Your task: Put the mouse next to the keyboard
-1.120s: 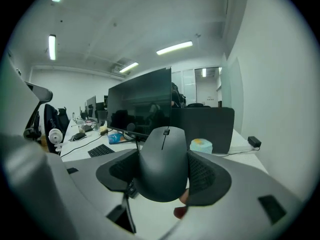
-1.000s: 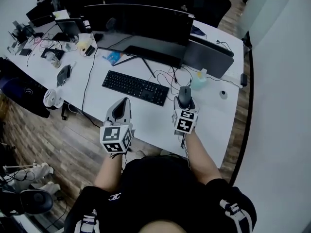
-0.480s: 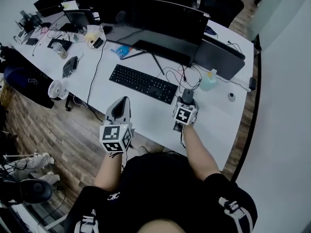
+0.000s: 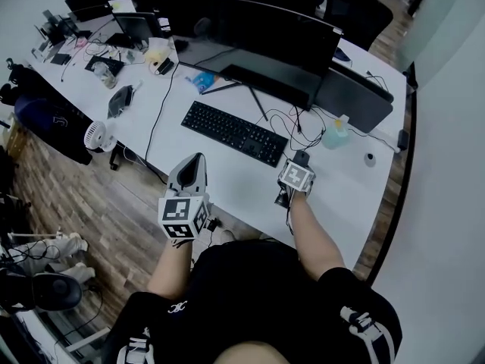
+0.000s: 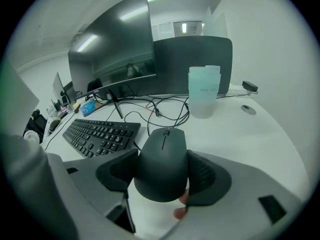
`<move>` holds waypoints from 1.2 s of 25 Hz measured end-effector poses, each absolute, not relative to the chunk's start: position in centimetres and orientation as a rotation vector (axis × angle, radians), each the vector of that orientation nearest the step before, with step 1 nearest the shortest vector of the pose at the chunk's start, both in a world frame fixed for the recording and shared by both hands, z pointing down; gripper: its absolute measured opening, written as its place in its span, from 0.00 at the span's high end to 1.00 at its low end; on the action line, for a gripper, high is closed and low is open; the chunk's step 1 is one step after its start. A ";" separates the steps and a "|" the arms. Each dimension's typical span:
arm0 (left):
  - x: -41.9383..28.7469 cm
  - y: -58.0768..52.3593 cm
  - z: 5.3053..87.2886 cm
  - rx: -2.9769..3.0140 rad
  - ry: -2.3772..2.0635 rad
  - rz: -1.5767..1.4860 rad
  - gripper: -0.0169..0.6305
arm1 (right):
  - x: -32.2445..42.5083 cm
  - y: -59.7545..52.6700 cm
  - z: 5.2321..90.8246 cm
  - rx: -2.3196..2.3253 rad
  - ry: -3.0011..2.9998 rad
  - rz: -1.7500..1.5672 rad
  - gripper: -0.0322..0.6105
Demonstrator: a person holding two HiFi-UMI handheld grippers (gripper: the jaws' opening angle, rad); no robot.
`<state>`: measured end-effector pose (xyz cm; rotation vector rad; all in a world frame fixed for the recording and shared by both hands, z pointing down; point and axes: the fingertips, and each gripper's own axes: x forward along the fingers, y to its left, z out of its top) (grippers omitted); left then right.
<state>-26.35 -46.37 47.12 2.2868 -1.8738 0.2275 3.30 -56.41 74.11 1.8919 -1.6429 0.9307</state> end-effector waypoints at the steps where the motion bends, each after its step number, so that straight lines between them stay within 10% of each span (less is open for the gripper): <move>1: -26.5 -46.3 47.1 2.287 -1.876 0.228 0.95 | 3.2 -56.4 74.4 1.887 -1.636 0.934 0.45; 20: -26.0 -46.3 47.2 2.345 -1.829 0.204 0.95 | 3.8 -58.0 73.0 2.010 -1.693 0.861 0.45; 26: -24.7 -46.9 47.1 2.382 -1.789 0.188 0.95 | 3.4 -58.0 63.1 2.093 -1.938 0.601 0.93; 30: -24.0 -47.3 46.7 2.402 -1.773 0.175 0.95 | 2.8 -57.2 55.8 2.115 -2.125 0.415 0.93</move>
